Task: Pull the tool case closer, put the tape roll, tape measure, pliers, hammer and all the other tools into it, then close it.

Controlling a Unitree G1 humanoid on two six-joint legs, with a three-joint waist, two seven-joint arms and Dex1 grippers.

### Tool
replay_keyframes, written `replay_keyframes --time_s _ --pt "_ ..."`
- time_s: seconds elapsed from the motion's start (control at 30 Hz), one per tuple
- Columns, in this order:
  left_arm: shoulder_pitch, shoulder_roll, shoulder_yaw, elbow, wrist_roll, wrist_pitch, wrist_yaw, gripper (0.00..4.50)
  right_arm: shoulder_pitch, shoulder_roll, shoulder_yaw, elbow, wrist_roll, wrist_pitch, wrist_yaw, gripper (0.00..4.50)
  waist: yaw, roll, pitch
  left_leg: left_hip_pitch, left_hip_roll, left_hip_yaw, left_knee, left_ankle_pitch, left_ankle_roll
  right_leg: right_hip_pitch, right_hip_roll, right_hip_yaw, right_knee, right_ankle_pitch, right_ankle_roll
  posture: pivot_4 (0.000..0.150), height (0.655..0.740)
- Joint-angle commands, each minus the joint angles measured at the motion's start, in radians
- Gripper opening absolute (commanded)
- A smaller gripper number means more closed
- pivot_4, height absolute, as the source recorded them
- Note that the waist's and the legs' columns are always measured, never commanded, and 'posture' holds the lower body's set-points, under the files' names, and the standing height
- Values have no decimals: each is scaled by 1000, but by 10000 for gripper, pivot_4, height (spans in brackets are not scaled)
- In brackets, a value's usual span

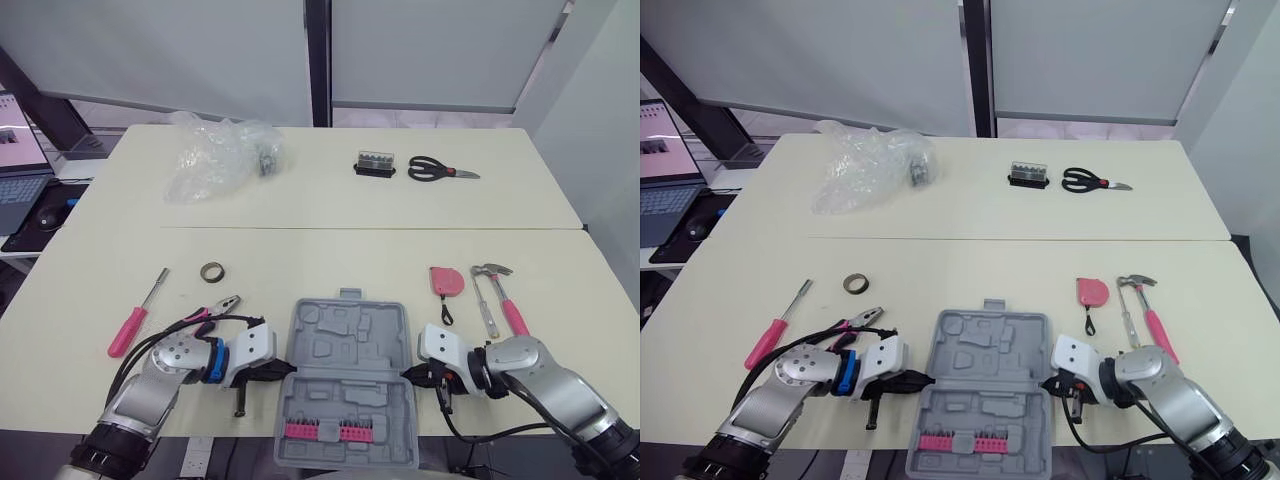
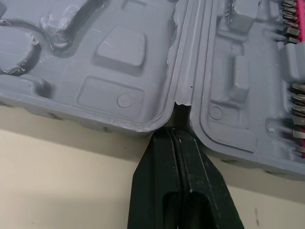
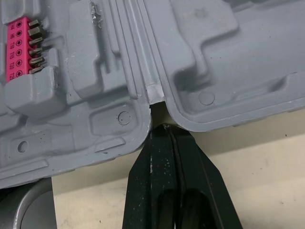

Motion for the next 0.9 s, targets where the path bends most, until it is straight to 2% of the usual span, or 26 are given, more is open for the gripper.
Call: replay_keyframes --time_s 0.03,0.47,0.9 --pt "35 23 -27 -17 4 11 -10 0 4 -4 10 -29 16 0 11 98 0 0 0 0 0 0 0 0 0 0 0 0 0 0 0 1500 7400" --pt "48 43 -27 -25 1 12 -3 0 0 3 20 -18 12 -12 4 98 0 0 0 0 0 0 0 0 0 0 0 0 0 0 0 1500 7400" --pt "-6 68 21 42 -12 -38 3 0 20 -60 -132 58 50 -44 -11 98 1 0 0 0 0 0 0 0 0 0 0 0 0 0 0 1500 7400"
